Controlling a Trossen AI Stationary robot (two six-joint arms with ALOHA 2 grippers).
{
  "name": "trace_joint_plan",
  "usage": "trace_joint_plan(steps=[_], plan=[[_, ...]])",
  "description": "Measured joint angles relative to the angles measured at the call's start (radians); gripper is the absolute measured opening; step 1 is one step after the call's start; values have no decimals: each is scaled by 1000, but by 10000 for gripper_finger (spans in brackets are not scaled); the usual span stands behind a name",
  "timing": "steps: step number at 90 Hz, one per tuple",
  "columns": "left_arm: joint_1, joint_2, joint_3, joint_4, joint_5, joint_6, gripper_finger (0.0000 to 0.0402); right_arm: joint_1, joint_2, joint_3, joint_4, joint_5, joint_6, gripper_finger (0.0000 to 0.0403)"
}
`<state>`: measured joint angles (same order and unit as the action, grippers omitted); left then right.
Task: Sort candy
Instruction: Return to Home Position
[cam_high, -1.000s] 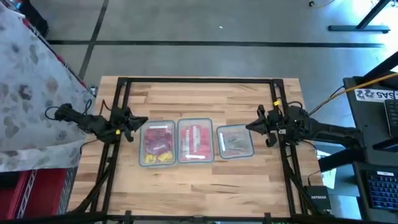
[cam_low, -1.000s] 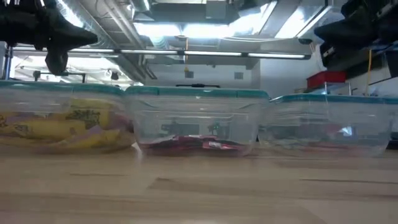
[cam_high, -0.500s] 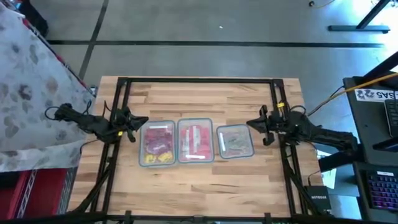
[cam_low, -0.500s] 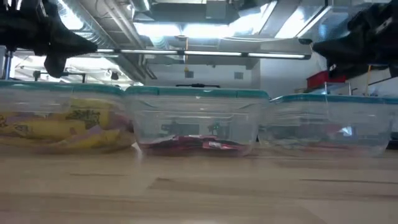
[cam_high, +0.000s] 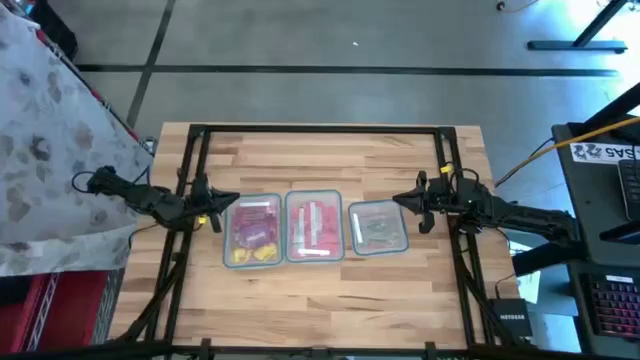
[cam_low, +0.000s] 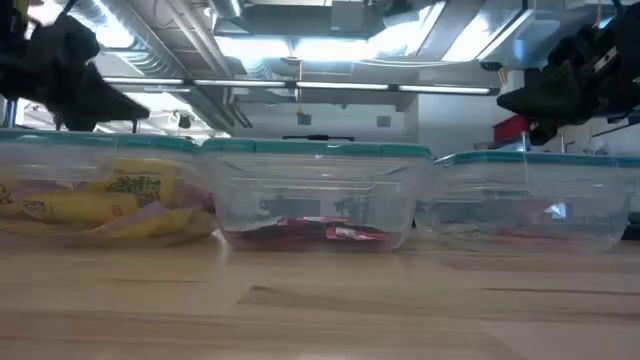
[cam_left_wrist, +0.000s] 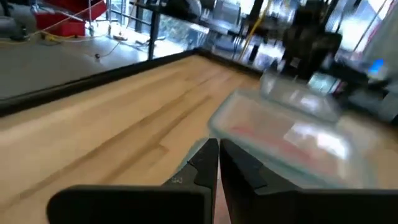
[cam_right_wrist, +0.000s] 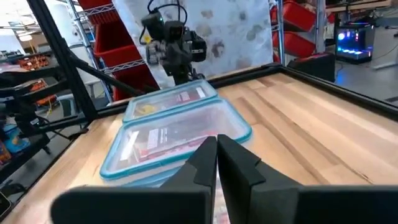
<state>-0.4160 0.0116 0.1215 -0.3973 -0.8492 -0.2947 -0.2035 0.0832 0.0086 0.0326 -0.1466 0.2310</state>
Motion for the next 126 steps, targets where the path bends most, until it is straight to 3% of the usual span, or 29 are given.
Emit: trace_joint_plan(steps=[12, 23, 35, 44, 63, 74, 80, 90, 95, 126], plan=[[0, 6, 0, -2, -26, 213, 0, 1, -3, 0, 0, 1, 0, 0], [0, 6, 0, -3, -27, 263, 0, 1, -8, 0, 0, 2, 0, 0], [0, 6, 0, -4, -29, 449, 0, 1, -10, 0, 0, 1, 0, 0], [0, 6, -2, 19, -29, 477, 0, 1, -10, 0, 0, 1, 0, 0], [0, 6, -3, 354, -15, 448, 0, 1, -10, 0, 1, 1, 0, 0], [8, 6, -2, 613, -4, 318, 0, 1, -10, 0, 1, 1, 0, 0], [24, 5, -2, 670, 104, 311, 0, 1, -10, 0, 1, 1, 0, 0], [60, 6, -2, 661, 476, 346, 0, 1, -10, 0, 1, 1, 0, 0], [79, 12, -8, 666, 589, 335, 0, 1, -10, 0, 1, 1, 0, 0], [258, 12, -112, 667, 623, 174, 0, 1, -25, 0, 1, 1, 0, 0]])
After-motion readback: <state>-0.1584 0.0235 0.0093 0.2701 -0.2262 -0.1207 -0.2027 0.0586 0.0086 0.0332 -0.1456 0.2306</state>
